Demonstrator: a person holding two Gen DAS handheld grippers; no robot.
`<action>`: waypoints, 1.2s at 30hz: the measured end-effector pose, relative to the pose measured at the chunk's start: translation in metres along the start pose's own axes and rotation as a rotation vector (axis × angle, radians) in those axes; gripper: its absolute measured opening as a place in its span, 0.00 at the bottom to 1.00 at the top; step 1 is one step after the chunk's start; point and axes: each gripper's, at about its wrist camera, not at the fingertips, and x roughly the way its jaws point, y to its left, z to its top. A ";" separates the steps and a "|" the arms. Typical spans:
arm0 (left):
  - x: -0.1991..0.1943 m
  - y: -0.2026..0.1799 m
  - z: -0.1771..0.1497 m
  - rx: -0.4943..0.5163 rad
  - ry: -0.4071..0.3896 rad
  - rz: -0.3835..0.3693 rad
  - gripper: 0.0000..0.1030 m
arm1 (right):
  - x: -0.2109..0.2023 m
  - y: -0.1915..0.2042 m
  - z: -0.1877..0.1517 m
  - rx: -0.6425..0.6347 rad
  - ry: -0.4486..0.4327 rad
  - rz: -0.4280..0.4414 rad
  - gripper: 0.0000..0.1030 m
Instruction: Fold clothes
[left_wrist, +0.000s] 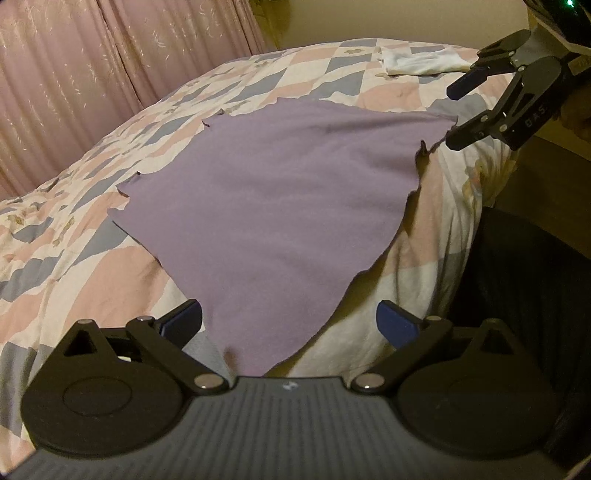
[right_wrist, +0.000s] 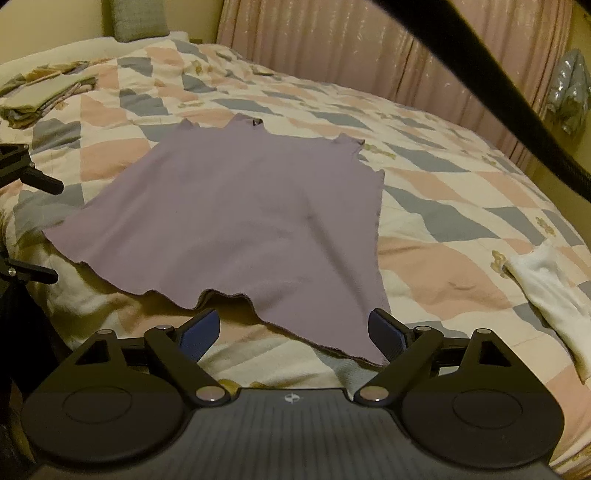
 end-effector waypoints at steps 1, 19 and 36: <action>0.000 0.000 0.000 0.002 0.001 -0.002 0.96 | 0.001 -0.001 0.000 0.003 0.001 0.004 0.87; 0.015 -0.009 -0.018 0.257 0.026 0.030 0.62 | -0.005 -0.001 -0.015 -0.147 -0.053 0.037 0.48; 0.030 0.007 -0.002 0.271 -0.015 0.035 0.17 | 0.016 0.002 -0.035 -0.435 -0.069 -0.032 0.47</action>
